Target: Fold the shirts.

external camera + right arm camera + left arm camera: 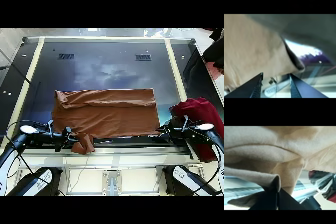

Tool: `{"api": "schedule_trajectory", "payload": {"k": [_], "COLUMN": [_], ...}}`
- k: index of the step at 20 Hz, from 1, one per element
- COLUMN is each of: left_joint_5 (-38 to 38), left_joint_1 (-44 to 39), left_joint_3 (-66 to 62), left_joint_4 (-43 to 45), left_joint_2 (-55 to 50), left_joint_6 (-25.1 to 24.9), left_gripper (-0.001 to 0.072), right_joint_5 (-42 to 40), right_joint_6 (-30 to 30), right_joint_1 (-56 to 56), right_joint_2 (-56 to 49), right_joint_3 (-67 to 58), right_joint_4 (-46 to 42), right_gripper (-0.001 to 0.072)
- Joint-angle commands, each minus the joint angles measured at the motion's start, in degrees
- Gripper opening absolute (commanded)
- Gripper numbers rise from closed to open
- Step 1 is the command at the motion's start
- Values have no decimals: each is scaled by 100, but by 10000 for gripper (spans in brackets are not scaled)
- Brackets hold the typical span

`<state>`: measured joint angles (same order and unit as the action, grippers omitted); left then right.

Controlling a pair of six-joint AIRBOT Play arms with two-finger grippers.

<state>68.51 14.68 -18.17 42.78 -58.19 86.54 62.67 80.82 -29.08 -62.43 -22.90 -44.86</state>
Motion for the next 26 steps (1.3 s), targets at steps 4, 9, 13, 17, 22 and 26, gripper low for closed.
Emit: {"api": "schedule_trajectory", "payload": {"k": [4, 9, 13, 17, 22, 26], "left_joint_5": [-13, -15, -11, 129, -22, -1390], "left_joint_1": [0, 0, 2, 35, 466, 756], "left_joint_3": [2, 2, 2, -76, -518, -911], "left_joint_4": [0, 0, 0, -216, -579, -1134], "left_joint_2": [4, 4, 4, 302, 1823, 2594], "left_joint_6": [-2, -2, -2, -7, 0, -216], "left_gripper": [14, 14, 14, 14, 13, 11], "right_joint_5": [-273, -490, -472, 157, 975, 986], "right_joint_6": [68, 66, -315, -592, -369, -339], "right_joint_1": [-15, -15, -15, -15, -15, 162], "right_joint_2": [-590, -595, -581, -55, 1209, 1397], "right_joint_3": [9, 9, 7, -164, -824, -1202], "right_joint_4": [151, 297, 610, 833, 573, 494], "right_gripper": [385, 63, 11, 10, 9, 8]}}
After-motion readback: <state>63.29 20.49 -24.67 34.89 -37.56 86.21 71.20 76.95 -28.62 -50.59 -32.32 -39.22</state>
